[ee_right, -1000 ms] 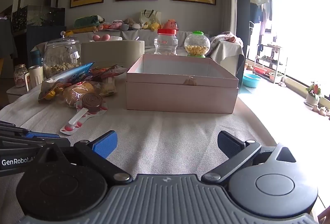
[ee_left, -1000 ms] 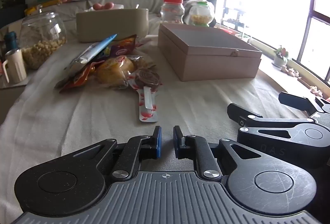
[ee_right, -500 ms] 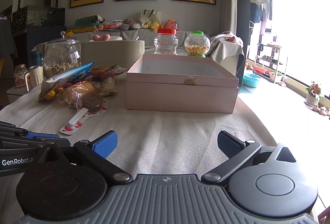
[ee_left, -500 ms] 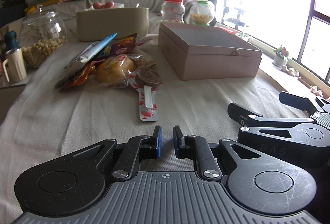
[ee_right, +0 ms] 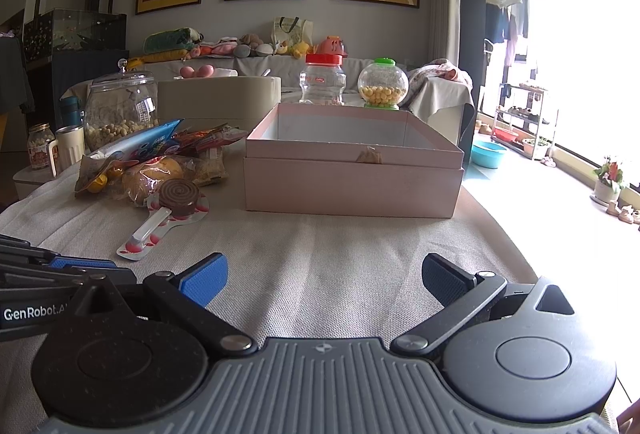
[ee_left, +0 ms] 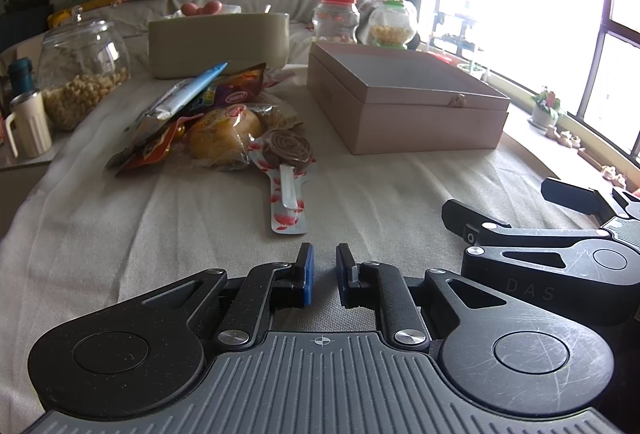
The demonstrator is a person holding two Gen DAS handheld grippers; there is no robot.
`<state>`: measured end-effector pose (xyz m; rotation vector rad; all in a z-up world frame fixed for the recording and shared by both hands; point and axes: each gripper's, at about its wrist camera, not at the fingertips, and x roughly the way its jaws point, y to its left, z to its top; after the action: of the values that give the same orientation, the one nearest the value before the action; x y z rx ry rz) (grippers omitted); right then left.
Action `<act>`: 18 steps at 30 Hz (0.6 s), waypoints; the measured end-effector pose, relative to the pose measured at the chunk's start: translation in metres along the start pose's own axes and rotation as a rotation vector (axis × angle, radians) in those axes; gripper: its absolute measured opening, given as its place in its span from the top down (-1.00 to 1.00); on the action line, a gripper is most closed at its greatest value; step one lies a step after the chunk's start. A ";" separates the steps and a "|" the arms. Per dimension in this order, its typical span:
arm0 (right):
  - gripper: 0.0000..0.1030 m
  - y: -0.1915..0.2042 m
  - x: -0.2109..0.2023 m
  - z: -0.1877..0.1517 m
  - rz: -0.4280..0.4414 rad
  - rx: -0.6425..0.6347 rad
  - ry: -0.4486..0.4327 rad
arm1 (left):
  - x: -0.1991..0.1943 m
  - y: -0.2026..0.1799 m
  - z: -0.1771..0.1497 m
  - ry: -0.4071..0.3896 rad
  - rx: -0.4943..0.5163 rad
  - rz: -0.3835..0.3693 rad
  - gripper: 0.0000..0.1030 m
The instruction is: Organize snacks
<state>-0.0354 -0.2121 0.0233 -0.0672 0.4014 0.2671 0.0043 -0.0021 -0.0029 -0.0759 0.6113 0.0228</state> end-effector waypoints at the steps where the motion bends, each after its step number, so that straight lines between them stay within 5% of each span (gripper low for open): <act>1: -1.00 0.000 0.000 0.000 0.000 0.000 0.000 | 0.000 0.000 0.000 0.000 0.000 0.000 0.69; 18: -1.00 -0.001 0.001 0.001 0.001 -0.001 0.003 | 0.001 0.000 -0.002 0.003 0.001 -0.002 0.69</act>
<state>-0.0342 -0.2126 0.0241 -0.0679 0.4046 0.2682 0.0035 -0.0023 -0.0051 -0.0760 0.6143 0.0208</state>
